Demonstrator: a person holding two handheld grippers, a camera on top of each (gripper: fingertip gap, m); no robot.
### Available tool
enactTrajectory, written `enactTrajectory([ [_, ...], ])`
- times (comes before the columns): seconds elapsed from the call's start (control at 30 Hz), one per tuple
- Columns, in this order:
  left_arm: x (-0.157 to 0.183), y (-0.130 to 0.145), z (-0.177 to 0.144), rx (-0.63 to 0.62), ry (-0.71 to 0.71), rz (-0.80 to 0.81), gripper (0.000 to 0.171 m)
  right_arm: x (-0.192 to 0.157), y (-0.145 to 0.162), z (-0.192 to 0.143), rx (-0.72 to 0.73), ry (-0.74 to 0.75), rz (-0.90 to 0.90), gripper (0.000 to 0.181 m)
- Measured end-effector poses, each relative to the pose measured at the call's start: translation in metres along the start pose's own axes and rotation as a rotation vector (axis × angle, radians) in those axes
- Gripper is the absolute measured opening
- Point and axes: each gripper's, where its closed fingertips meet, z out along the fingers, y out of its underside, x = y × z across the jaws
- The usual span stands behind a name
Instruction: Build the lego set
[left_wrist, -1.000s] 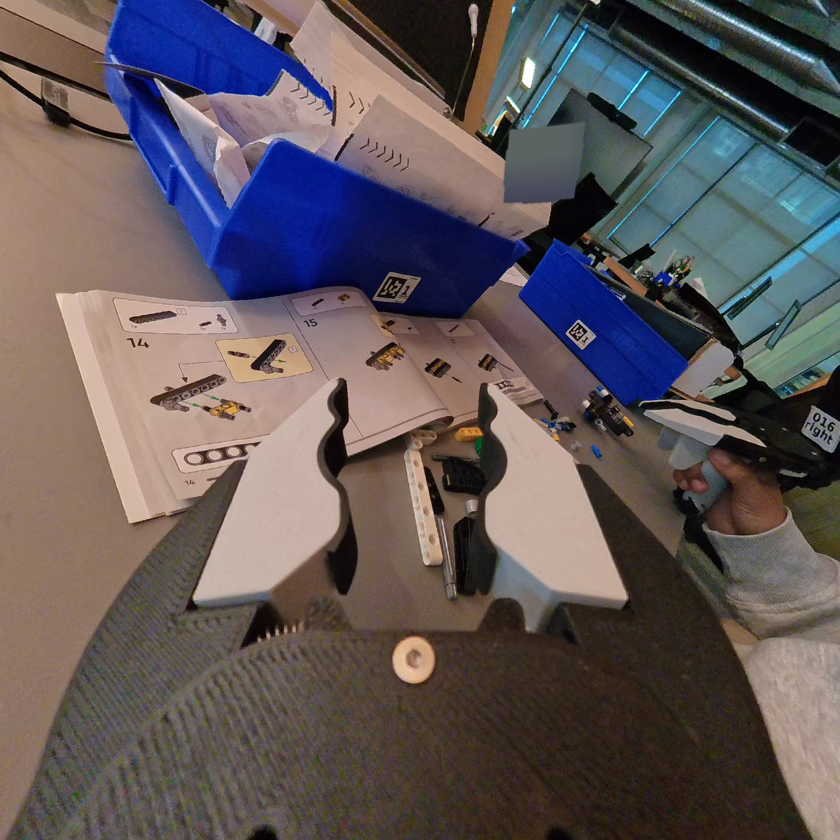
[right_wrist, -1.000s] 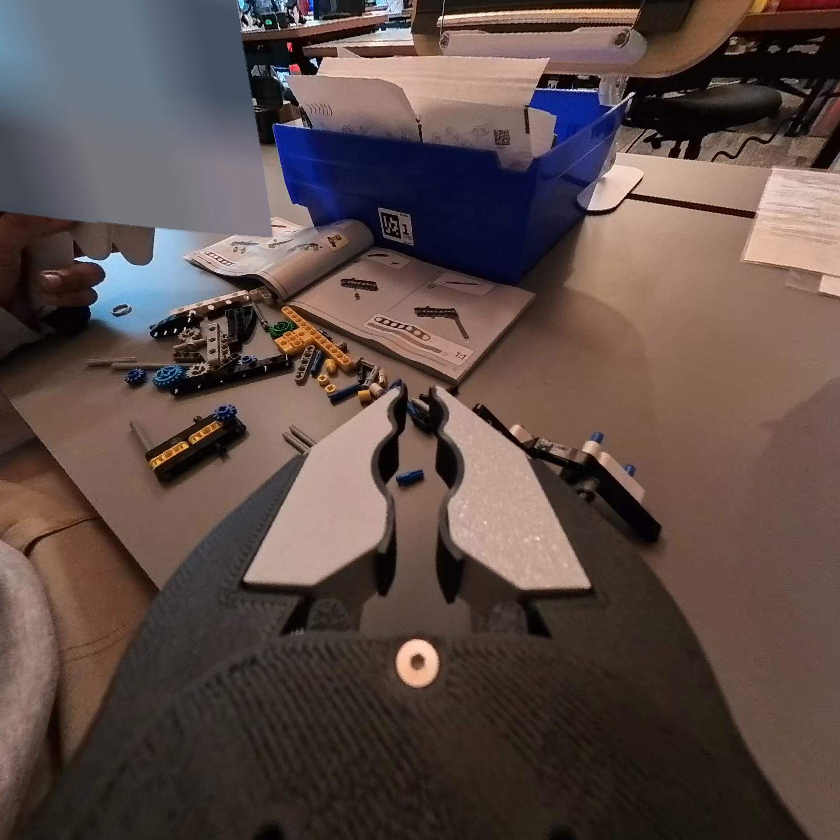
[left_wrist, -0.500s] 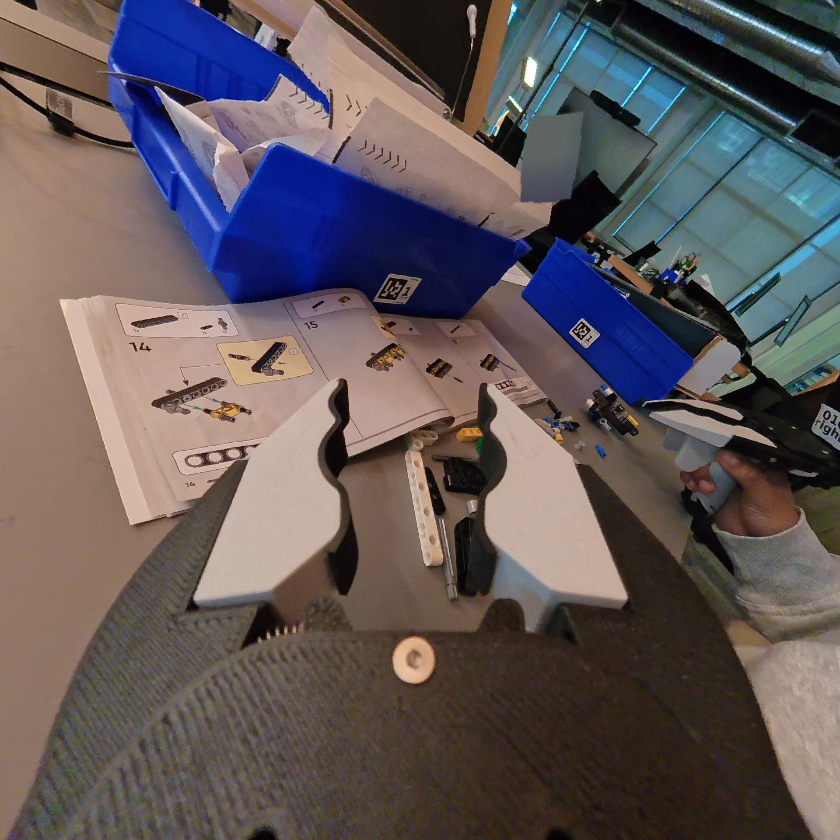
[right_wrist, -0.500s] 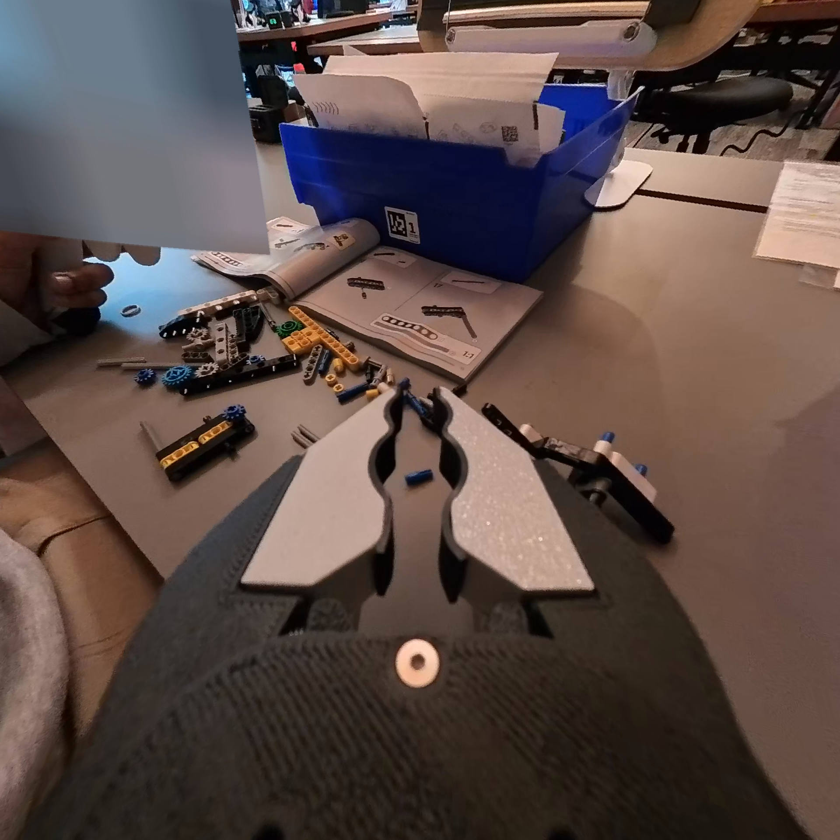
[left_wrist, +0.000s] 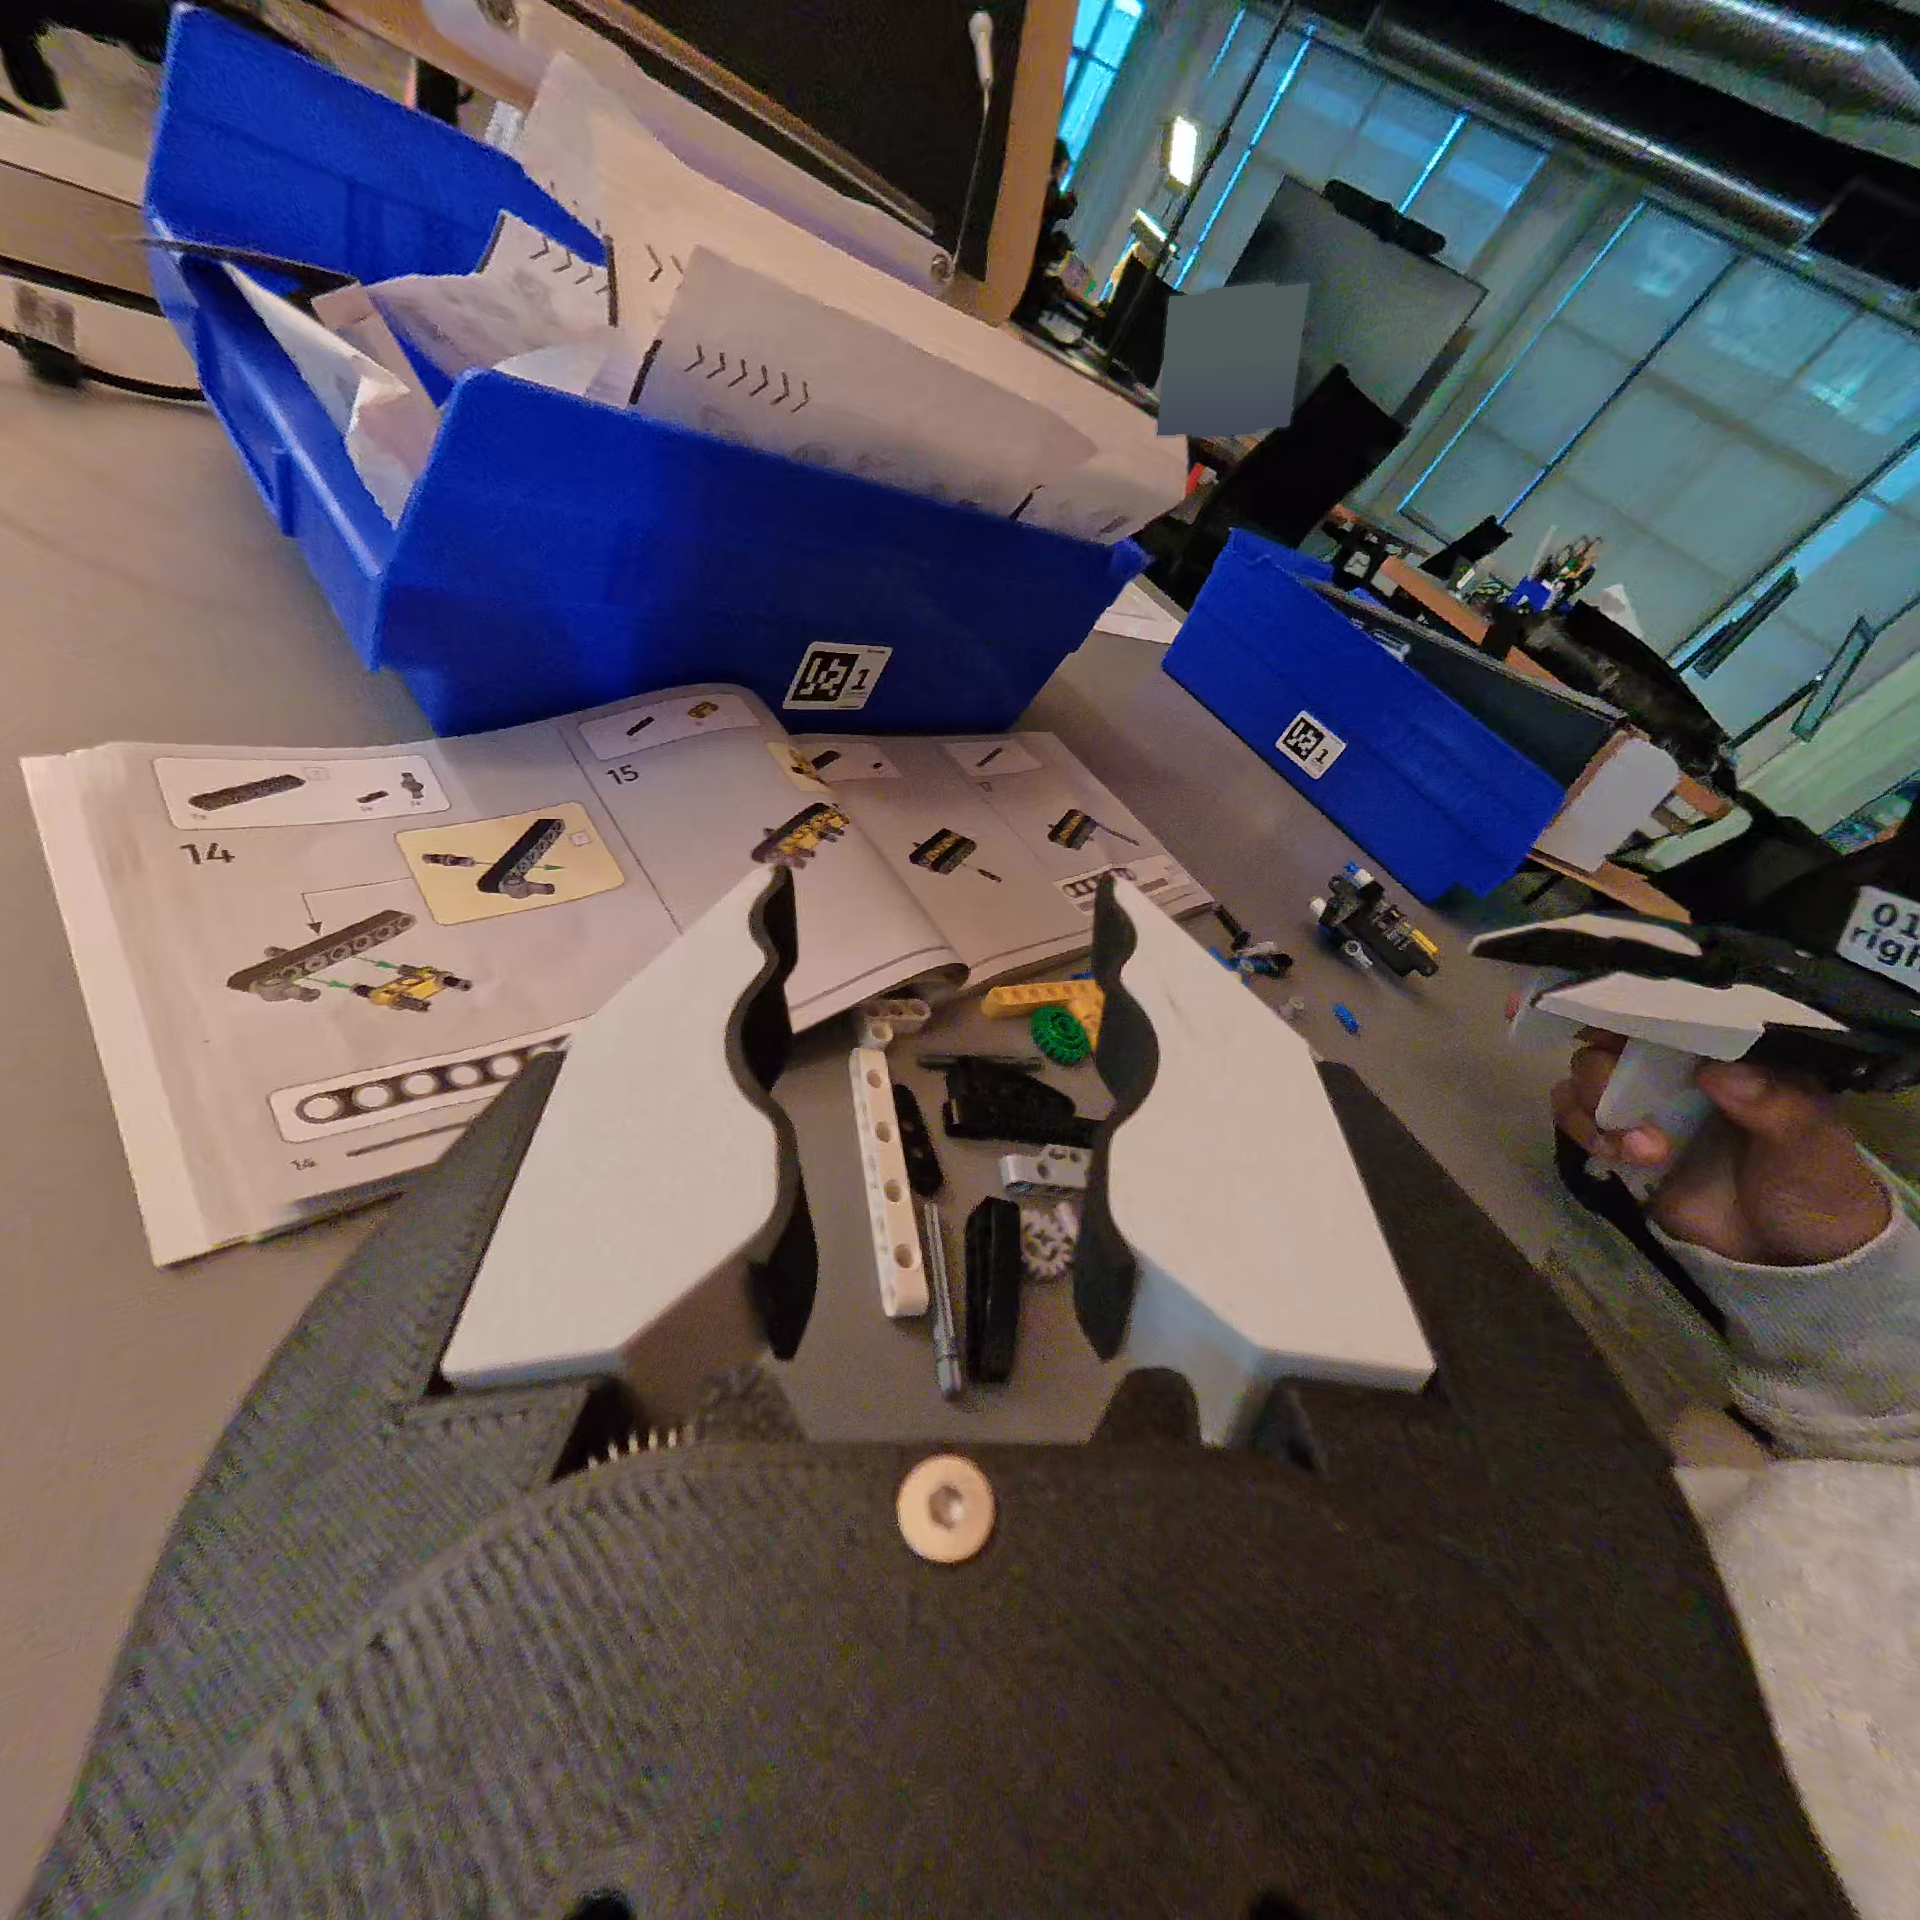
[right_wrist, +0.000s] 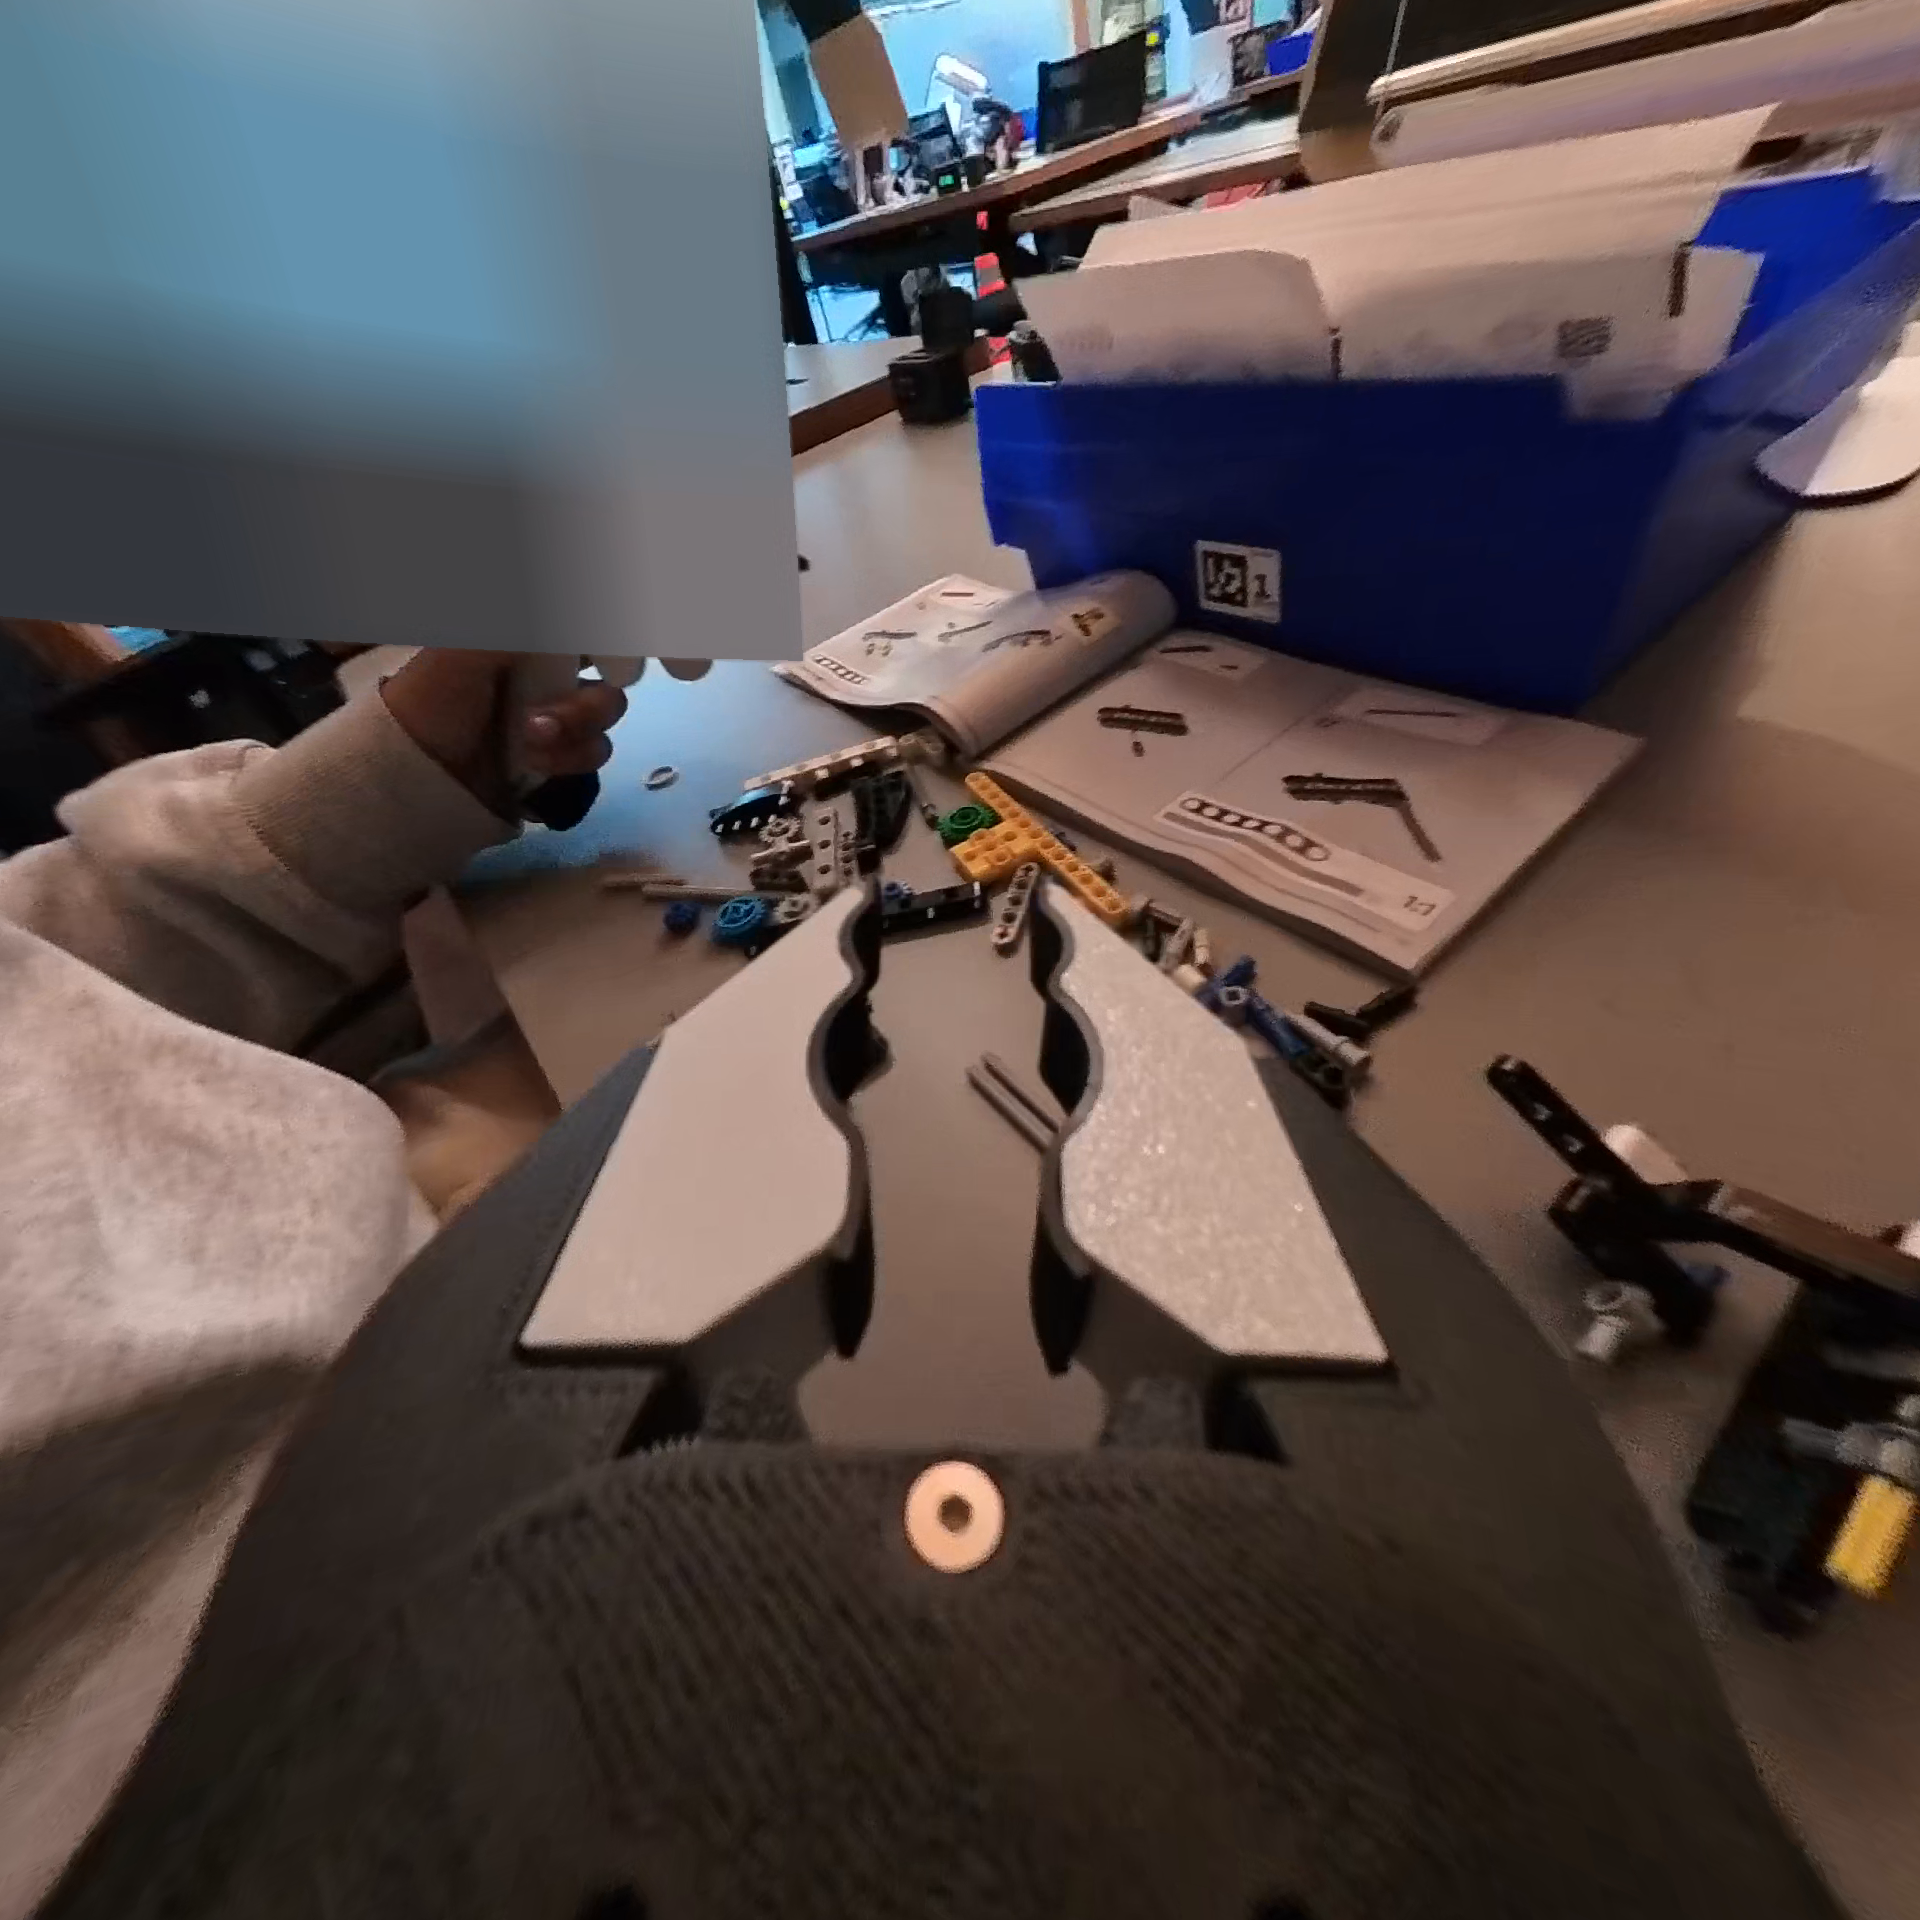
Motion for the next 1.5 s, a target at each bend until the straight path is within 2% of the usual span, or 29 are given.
enactTrajectory([
  [0.2, 0.023, 0.012, -0.007, -0.026, 0.007, -0.003, 0.057, -0.001, 0.009, -0.004, -0.024, -0.016, 0.003, 0.027],
  [0.47, 0.084, 0.067, -0.018, -0.194, 0.104, -0.027, 0.051, -0.002, 0.006, -0.006, -0.001, -0.031, 0.018, 0.026],
  [0.6, 0.108, 0.095, -0.017, -0.332, 0.148, 0.043, 0.041, -0.006, 0.006, -0.005, 0.003, -0.047, 0.02, 0.026],
  [0.73, 0.111, 0.131, -0.015, -0.528, 0.118, 0.173, 0.032, -0.013, 0.006, -0.003, 0.003, -0.062, 0.005, 0.025],
  [0.83, 0.113, 0.148, -0.015, -0.603, 0.105, 0.232, 0.029, -0.005, 0.017, 0.0, -0.052, 0.034, 0.047, 0.024],
  [0.97, 0.111, 0.154, -0.013, -0.624, 0.07, 0.288, 0.025, -0.036, 0.04, 0.002, -0.089, 0.009, 0.142, 0.034],
  [1.1, 0.126, 0.16, -0.01, -0.637, 0.128, 0.244, 0.021, -0.06, 0.073, 0.003, -0.17, 0.042, 0.039, 0.041],
  [1.23, 0.152, 0.165, -0.006, -0.627, 0.242, 0.141, 0.023, -0.063, 0.08, 0.002, -0.2, 0.094, -0.083, 0.046],
  [1.37, 0.176, 0.166, 0.001, -0.603, 0.354, 0.039, 0.031, -0.059, 0.081, 0.001, -0.216, 0.118, -0.09, 0.044],
  [1.5, 0.183, 0.159, 0.0, -0.579, 0.405, 0.008, 0.034, -0.057, 0.079, -0.002, -0.227, 0.11, -0.072, 0.052],
])
